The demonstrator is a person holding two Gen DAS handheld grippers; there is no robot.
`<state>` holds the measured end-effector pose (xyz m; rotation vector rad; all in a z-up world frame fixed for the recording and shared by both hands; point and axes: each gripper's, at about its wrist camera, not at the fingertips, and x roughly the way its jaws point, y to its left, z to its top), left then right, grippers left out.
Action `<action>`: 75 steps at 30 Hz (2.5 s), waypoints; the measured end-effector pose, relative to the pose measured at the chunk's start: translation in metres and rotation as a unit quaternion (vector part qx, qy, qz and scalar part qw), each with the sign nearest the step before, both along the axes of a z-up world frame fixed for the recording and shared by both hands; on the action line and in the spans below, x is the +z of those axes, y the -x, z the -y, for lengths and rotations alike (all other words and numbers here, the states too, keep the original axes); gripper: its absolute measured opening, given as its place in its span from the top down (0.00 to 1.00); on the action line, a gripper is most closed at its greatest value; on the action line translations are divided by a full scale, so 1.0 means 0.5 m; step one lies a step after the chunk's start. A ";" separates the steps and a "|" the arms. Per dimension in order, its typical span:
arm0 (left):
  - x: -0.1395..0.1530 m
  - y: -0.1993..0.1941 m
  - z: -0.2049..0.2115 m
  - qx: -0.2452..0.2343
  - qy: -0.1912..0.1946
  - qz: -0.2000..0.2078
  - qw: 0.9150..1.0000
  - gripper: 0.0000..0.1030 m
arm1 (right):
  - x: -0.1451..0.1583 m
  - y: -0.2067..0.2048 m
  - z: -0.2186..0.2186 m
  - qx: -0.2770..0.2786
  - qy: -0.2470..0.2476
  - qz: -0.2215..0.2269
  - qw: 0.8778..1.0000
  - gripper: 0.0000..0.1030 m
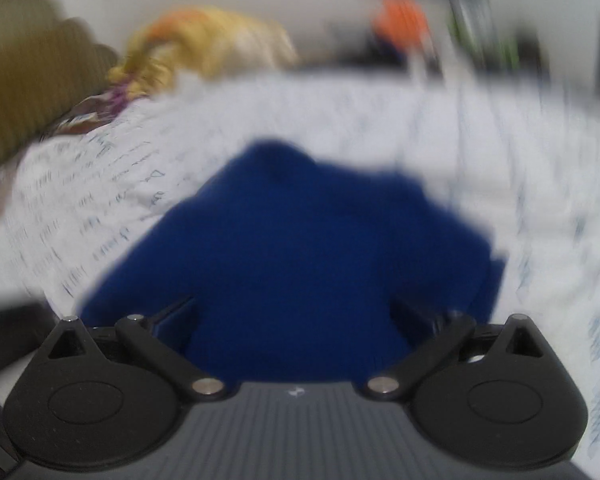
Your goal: Fold small clothes
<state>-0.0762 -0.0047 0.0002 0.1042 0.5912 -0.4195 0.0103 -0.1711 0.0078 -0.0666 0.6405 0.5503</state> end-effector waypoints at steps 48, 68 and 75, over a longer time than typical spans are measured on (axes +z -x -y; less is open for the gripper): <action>-0.002 0.099 -0.084 0.178 -0.019 -0.042 0.983 0.00 | -0.033 0.226 0.109 -0.134 0.048 -0.009 0.990 0.00; -0.005 0.091 -0.087 0.182 -0.020 -0.040 0.982 0.00 | -0.030 0.222 0.105 -0.140 0.049 -0.009 0.989 0.00; -0.005 0.090 -0.087 0.182 -0.020 -0.040 0.982 0.00 | -0.030 0.222 0.105 -0.140 0.048 -0.009 0.989 0.00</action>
